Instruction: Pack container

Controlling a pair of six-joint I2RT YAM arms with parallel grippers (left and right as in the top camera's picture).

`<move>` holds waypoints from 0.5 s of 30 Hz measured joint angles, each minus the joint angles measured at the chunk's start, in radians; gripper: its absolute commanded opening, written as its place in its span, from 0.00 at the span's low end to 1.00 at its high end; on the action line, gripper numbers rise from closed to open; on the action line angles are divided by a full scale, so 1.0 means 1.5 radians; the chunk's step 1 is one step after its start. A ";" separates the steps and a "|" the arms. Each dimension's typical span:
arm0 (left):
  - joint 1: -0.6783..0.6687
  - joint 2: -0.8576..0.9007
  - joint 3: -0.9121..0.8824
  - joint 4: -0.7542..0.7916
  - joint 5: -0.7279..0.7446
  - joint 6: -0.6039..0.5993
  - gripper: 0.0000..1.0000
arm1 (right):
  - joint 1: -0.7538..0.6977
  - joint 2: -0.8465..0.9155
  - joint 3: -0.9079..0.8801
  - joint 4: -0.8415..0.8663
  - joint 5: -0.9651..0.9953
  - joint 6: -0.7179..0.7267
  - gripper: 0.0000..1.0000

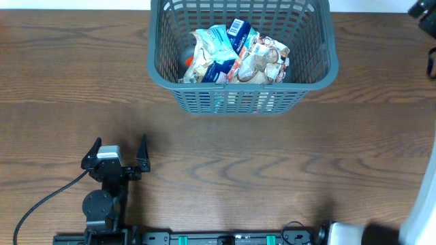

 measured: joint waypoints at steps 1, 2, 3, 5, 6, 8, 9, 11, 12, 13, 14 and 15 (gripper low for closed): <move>0.000 0.000 0.000 0.000 0.000 0.000 0.99 | 0.014 -0.043 -0.055 0.050 -0.001 0.000 0.99; 0.000 0.000 0.000 0.000 0.000 0.000 0.99 | 0.026 -0.084 -0.114 0.106 -0.002 0.000 0.99; 0.000 0.000 0.000 0.000 0.000 0.000 0.99 | 0.034 -0.117 -0.159 0.132 -0.002 0.000 0.99; 0.000 0.000 0.000 -0.001 0.000 0.000 0.99 | 0.050 -0.173 -0.250 0.204 -0.002 0.000 0.99; 0.000 0.000 0.000 0.000 0.000 0.000 0.99 | 0.059 -0.202 -0.299 0.227 -0.003 0.000 0.99; 0.000 0.000 0.000 -0.001 0.000 -0.001 0.99 | 0.075 -0.250 -0.383 0.278 -0.002 0.000 0.99; 0.000 0.000 0.000 -0.001 0.000 -0.002 0.99 | 0.082 -0.273 -0.424 0.298 -0.002 0.000 0.99; 0.000 0.000 0.000 -0.001 0.000 -0.002 0.99 | 0.091 -0.319 -0.497 0.329 -0.004 0.000 0.99; 0.000 0.000 0.000 -0.001 0.000 -0.002 0.99 | 0.095 -0.348 -0.538 0.344 -0.005 0.000 0.99; 0.000 0.000 0.000 -0.001 0.000 -0.002 0.99 | 0.098 -0.372 -0.570 0.353 -0.005 0.000 0.99; 0.000 0.000 0.000 -0.001 0.000 -0.002 0.99 | 0.100 -0.394 -0.596 0.362 -0.005 0.000 0.99; 0.000 0.000 0.000 -0.001 0.000 -0.002 0.99 | 0.101 -0.421 -0.627 0.377 -0.006 0.000 0.99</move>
